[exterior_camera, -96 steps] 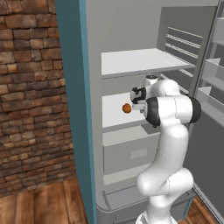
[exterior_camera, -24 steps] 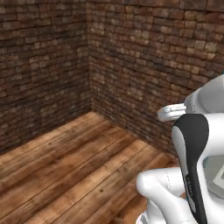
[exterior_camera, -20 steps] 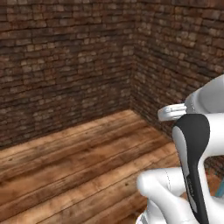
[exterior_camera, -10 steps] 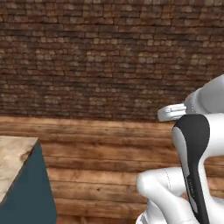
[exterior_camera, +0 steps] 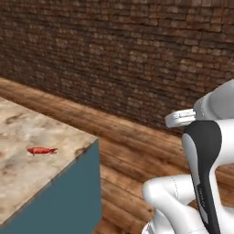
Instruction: Open the fridge, remove the mango, avocado, and fish, and place them on any counter.
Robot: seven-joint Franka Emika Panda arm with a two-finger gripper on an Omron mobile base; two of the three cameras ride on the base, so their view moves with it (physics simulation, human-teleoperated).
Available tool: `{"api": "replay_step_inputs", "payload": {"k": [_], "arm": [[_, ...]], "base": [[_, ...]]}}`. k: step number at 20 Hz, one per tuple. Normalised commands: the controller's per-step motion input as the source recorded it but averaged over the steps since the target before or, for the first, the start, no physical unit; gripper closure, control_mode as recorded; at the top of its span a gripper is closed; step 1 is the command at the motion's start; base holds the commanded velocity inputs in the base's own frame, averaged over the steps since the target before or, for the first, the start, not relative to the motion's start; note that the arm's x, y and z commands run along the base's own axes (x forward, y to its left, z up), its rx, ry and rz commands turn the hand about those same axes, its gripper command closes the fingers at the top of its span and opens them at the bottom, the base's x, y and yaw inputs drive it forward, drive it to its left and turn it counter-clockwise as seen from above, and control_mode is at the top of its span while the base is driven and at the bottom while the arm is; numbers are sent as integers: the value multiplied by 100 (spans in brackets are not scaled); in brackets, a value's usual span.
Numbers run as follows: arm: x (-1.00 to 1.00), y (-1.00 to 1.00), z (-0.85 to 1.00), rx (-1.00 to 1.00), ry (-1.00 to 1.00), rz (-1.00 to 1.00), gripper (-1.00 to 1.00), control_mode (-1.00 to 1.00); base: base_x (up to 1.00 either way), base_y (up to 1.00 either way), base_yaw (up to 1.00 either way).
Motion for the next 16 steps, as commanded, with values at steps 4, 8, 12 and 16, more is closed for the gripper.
{"api": "replay_step_inputs", "payload": {"k": [4,8,12,16], "arm": [[0,0,0,0,0,0,100,100],[0,0,0,0,0,0,100,100],[0,0,0,0,0,0,100,100],[0,0,0,0,0,0,100,100]], "base": [[51,-1,76],[-1,26,92],[50,21,68],[85,-1,14]]}}
